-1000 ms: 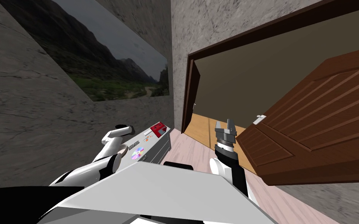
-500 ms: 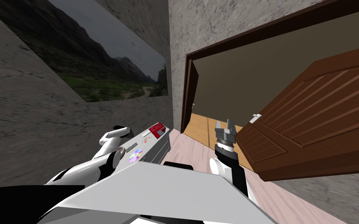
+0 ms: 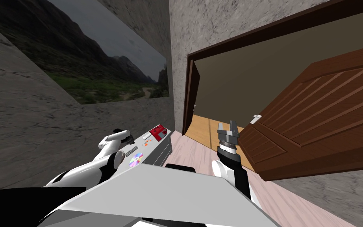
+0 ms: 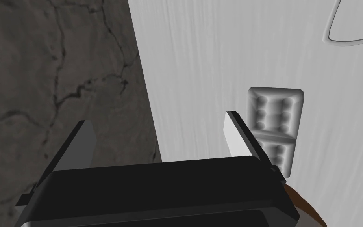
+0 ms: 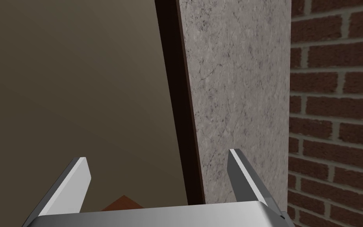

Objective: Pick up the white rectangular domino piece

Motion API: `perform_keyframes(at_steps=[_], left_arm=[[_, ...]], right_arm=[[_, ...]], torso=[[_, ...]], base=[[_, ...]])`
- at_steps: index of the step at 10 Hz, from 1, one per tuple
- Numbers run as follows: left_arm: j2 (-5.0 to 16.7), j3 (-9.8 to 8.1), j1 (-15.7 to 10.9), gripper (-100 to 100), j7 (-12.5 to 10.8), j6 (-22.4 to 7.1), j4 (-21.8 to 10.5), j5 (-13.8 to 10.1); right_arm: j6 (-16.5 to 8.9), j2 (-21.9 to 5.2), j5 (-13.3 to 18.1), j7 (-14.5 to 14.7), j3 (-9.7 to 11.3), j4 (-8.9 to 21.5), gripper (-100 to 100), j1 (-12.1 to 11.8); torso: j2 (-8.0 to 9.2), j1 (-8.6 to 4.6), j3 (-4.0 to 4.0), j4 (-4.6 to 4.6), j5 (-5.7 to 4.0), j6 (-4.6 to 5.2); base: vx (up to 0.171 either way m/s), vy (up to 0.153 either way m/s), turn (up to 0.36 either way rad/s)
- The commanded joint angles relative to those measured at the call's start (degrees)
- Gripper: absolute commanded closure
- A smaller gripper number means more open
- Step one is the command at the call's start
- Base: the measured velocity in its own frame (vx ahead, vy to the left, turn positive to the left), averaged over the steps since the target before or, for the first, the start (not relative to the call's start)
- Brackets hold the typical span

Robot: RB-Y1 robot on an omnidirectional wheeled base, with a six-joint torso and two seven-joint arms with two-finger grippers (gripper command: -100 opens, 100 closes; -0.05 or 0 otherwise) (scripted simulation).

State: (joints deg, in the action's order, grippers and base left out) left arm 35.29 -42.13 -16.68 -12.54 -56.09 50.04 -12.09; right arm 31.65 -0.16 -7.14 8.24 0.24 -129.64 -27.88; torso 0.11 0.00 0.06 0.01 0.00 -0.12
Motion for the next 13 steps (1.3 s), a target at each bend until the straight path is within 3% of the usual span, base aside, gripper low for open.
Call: perform_keyframes(at_steps=[1,5,7,8,9,13], left_arm=[[0.6,-1.08,-0.3,-100,-0.3,-2.9,-2.0,0.0],[1.2,-2.78,-0.6,-100,-0.8,-9.5,-5.5,0.2],[1.2,-2.78,-0.6,-100,-0.8,-10.0,-5.8,0.2],[1.4,-3.48,-0.7,-100,-1.0,-12.6,-7.4,0.3],[1.4,-3.48,-0.7,-100,-1.0,-12.6,-7.4,0.3],[1.8,-5.04,-0.6,-100,-1.4,-18.3,-11.0,0.7]], right_arm=[[0.0,0.0,0.0,0.0,0.0,0.0,0,0.0],[0.0,0.0,0.0,0.0,0.0,0.0,0,0.0],[0.0,0.0,0.0,0.0,0.0,0.0,0,0.0],[0.0,0.0,0.0,0.0,0.0,0.0,0,0.0],[0.0,0.0,0.0,0.0,0.0,0.0,0,0.0],[0.0,0.0,0.0,0.0,0.0,0.0,0,0.0]], torso=[[0.0,0.0,0.0,0.0,0.0,0.0],[-0.02,0.05,-0.01,-0.01,0.02,0.0],[-0.03,0.05,-0.02,-0.01,0.01,0.0],[0.0,0.01,0.0,0.0,0.0,0.01],[-0.01,0.03,0.0,0.0,0.0,0.01],[-0.02,0.11,-0.01,0.0,0.03,0.0]], base=[[0.011,0.014,-0.048],[0.013,0.025,-0.035],[0.009,0.017,-0.003],[0.008,0.019,-0.024],[0.009,0.024,-0.019],[0.014,0.039,-0.017]])
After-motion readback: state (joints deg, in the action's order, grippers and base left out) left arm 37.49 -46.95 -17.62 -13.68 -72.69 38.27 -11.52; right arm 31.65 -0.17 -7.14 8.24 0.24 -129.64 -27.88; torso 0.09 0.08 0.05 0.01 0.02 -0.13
